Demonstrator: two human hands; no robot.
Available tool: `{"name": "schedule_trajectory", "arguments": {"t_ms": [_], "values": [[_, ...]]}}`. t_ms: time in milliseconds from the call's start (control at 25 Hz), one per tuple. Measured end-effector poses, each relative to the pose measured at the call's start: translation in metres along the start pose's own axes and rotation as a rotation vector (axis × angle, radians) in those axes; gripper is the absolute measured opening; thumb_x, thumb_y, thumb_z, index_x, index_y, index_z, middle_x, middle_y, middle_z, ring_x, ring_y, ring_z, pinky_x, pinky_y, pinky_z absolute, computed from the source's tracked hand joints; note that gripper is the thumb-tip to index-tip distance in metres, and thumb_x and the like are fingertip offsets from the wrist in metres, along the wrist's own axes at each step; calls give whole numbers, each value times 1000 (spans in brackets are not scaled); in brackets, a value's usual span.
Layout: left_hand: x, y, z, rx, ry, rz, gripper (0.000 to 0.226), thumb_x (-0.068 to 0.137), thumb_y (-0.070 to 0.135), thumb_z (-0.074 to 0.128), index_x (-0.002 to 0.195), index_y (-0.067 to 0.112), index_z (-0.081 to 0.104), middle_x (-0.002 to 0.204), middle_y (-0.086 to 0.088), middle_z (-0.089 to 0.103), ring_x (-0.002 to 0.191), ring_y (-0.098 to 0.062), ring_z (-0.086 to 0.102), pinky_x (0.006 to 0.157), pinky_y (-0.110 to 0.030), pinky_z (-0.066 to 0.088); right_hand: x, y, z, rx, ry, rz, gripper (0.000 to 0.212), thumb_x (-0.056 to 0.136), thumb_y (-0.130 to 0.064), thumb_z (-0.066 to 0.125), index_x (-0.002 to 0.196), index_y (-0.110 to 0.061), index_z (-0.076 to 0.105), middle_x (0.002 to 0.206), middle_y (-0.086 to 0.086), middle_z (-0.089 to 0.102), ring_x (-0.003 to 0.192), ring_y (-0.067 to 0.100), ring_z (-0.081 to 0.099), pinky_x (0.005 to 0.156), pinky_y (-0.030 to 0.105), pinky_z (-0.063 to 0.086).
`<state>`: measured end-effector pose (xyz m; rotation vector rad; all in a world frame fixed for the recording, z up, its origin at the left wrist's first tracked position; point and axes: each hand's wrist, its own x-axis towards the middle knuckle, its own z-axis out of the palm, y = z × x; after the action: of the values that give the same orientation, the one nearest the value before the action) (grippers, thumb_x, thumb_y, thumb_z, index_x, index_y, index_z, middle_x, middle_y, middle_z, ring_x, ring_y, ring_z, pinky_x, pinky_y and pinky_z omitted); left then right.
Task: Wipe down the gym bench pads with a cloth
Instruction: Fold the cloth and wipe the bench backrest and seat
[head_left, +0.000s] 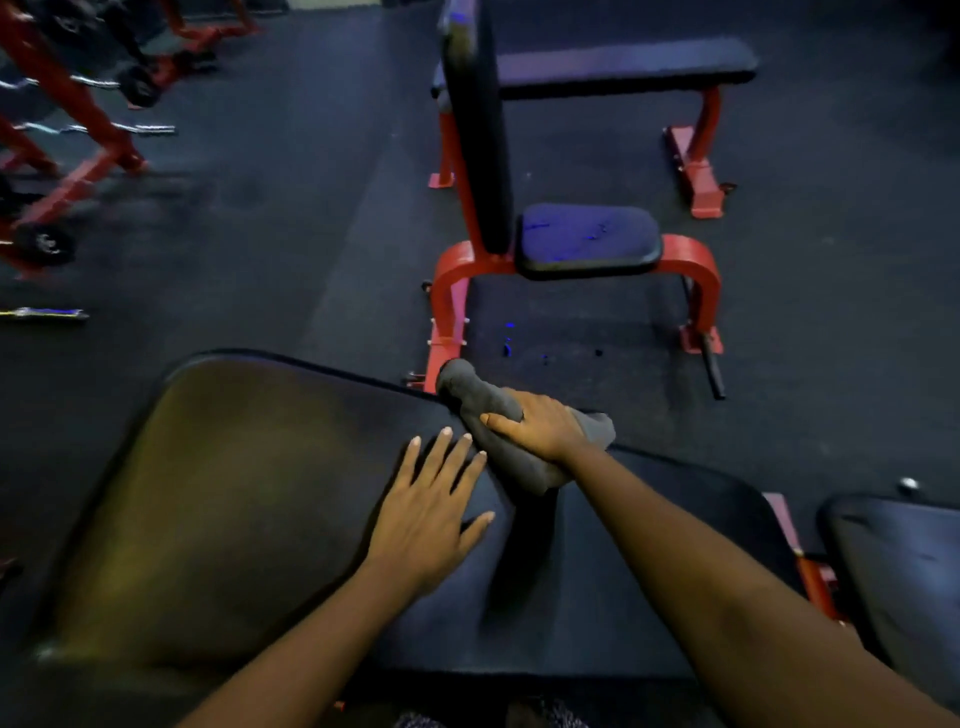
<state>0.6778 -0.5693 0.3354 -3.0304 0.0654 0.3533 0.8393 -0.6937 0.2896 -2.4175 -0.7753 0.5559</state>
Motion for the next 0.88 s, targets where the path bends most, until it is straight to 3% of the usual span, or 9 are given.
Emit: {"name": "schedule_trajectory", "arguments": {"t_ms": [200, 360, 520, 680, 720, 800, 880], "values": [[16, 18, 24, 59, 13, 129, 67, 85, 57, 29, 132, 14, 52, 138, -10, 50, 132, -31, 42, 105, -51, 22, -27, 83, -6, -39, 5, 129, 55, 86, -59, 37, 127, -24, 52, 128, 2, 58, 118, 26, 52, 96, 40, 37], [15, 18, 24, 63, 31, 130, 68, 86, 56, 29, 134, 13, 49, 141, -11, 47, 135, -32, 38, 107, -52, 19, -30, 92, -10, 25, 8, 273, 48, 90, -52, 46, 129, -24, 53, 130, 9, 58, 120, 30, 51, 100, 40, 38], [18, 21, 25, 4, 31, 103, 67, 84, 56, 30, 132, 14, 52, 139, -11, 49, 133, -33, 40, 107, -51, 18, -20, 67, 1, -3, 46, 143, 76, 73, -71, 29, 128, -25, 53, 124, 6, 61, 113, 28, 55, 95, 43, 40], [58, 64, 19, -114, 47, 119, 64, 83, 54, 30, 127, 15, 56, 135, -11, 54, 128, -32, 46, 112, -49, 23, -28, 107, 1, -3, 60, 102, 72, 75, -68, 27, 128, -26, 51, 126, 4, 60, 114, 24, 53, 94, 39, 37], [70, 77, 21, -127, 38, 153, 66, 84, 55, 26, 131, 16, 52, 139, -10, 49, 133, -30, 41, 115, -48, 21, -31, 124, -1, -5, 68, 121, 71, 77, -67, 28, 129, -26, 52, 125, 4, 60, 114, 24, 54, 93, 38, 37], [98, 105, 29, -154, 7, 250, 79, 80, 59, 6, 145, 21, 29, 155, -6, 23, 145, -24, 11, 115, -41, -1, -40, 163, -1, -1, 80, 168, 76, 75, -70, 23, 128, -25, 54, 123, 4, 62, 111, 24, 55, 91, 37, 37], [122, 136, 45, -176, -70, 260, 88, 71, 61, -8, 149, 24, 11, 158, -1, 3, 145, -20, -11, 111, -38, -18, -49, 202, -2, 3, 64, 182, 81, 72, -72, 16, 127, -26, 54, 123, 3, 62, 111, 23, 55, 91, 37, 37]]}}
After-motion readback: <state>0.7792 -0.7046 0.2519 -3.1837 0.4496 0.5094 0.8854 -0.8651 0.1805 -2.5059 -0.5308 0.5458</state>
